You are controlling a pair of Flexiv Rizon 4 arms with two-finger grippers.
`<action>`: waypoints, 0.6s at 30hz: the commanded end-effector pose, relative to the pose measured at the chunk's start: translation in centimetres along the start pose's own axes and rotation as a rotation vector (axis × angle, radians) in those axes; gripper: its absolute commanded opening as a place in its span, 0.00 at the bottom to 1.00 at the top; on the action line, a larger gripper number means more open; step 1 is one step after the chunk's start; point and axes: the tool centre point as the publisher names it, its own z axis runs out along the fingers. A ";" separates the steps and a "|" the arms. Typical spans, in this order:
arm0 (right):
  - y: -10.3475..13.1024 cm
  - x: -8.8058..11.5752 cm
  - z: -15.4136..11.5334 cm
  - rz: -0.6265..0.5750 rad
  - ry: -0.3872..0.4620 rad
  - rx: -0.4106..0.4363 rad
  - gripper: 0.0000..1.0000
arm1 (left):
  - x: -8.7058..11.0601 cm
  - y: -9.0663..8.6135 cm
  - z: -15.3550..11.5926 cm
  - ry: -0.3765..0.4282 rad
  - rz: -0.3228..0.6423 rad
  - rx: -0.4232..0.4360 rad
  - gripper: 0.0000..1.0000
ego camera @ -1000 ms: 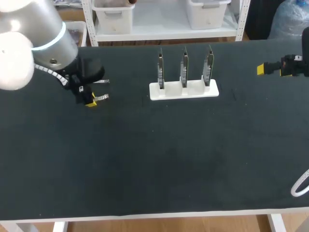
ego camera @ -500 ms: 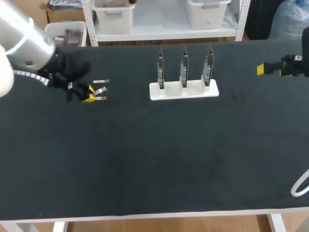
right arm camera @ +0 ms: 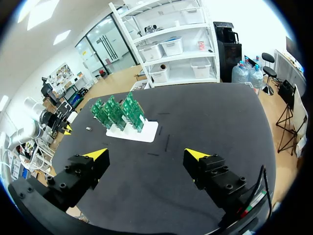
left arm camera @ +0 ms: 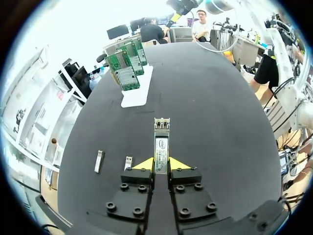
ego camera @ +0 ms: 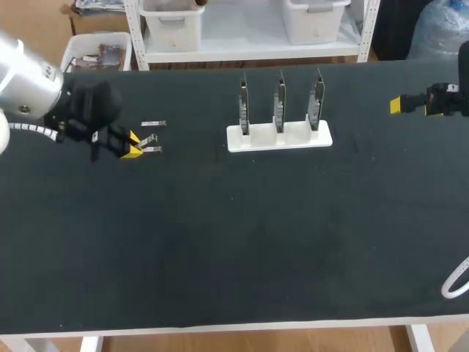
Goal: Pick up the optical module with the left hand, and insert it into the network port with the right hand.
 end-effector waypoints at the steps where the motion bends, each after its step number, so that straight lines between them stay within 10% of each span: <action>1: 0.0 0.0 0.0 0.000 0.000 0.000 1.00 | 0.2 -0.1 -0.1 -0.011 0.003 -0.003 0.00; 18: 0.0 0.0 0.0 0.000 0.000 0.000 1.00 | -4.5 0.9 -1.7 -0.220 0.099 -0.092 0.00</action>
